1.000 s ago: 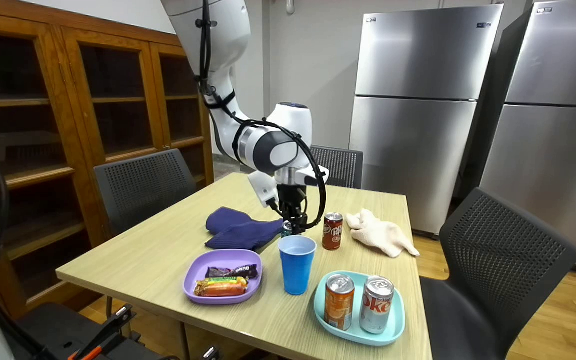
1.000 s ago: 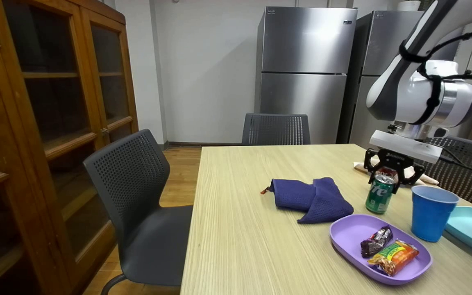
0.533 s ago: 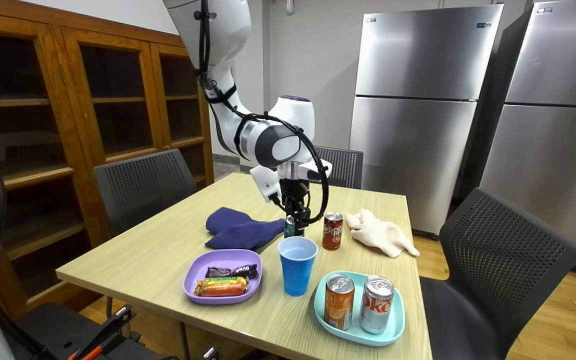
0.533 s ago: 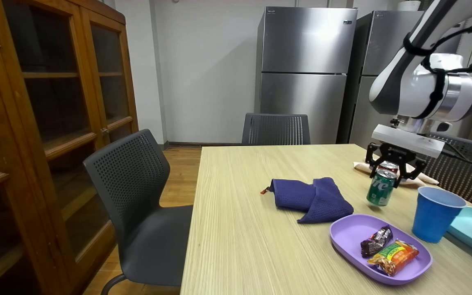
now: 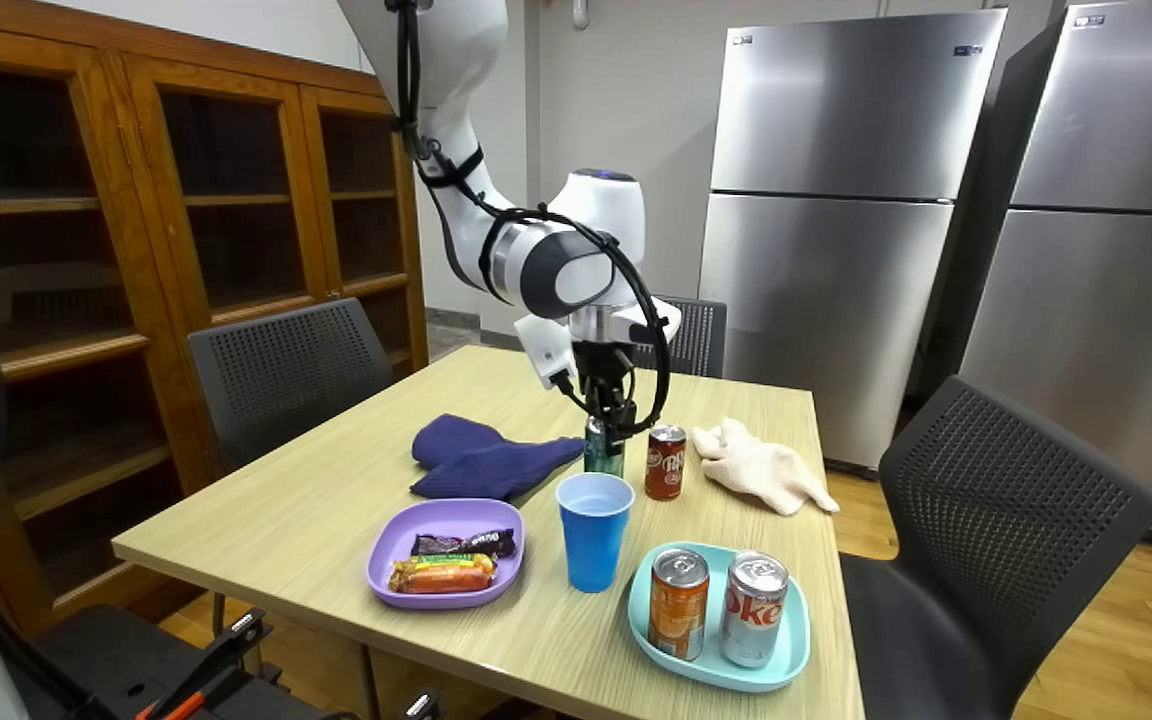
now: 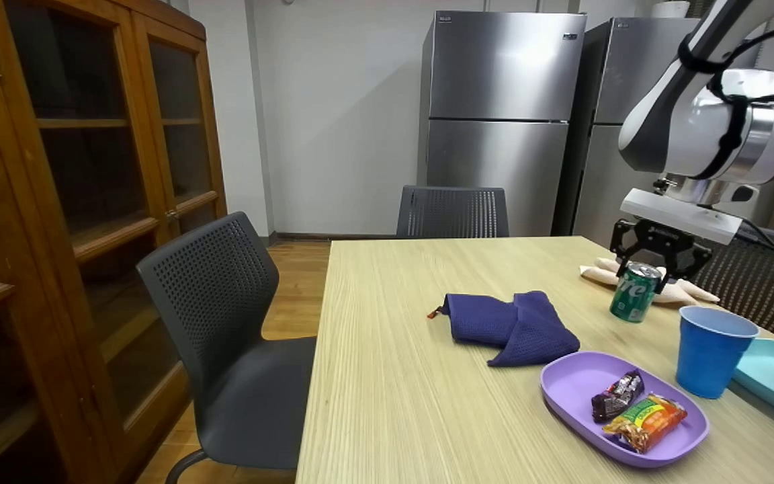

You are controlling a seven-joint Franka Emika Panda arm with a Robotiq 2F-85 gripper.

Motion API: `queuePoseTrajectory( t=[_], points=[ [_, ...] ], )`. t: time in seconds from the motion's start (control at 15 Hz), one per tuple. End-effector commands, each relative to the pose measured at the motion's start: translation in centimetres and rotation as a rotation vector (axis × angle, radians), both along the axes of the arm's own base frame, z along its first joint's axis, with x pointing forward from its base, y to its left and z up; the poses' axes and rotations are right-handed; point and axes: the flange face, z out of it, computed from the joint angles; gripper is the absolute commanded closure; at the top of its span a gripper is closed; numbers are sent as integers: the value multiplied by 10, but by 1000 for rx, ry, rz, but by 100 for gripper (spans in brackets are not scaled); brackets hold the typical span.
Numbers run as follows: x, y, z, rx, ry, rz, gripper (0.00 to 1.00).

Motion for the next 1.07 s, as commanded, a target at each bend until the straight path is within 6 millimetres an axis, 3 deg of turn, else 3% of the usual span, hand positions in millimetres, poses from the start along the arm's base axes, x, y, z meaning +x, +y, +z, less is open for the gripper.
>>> queuePoseTrajectory(
  t=[0.0, 0.53, 1.0],
  points=[
    [-4, -18, 25, 17, -25, -59, 61],
    [-24, -73, 39, 11, -56, -180, 61],
    [-46, -113, 39, -5, -46, -246, 61]
  ],
)
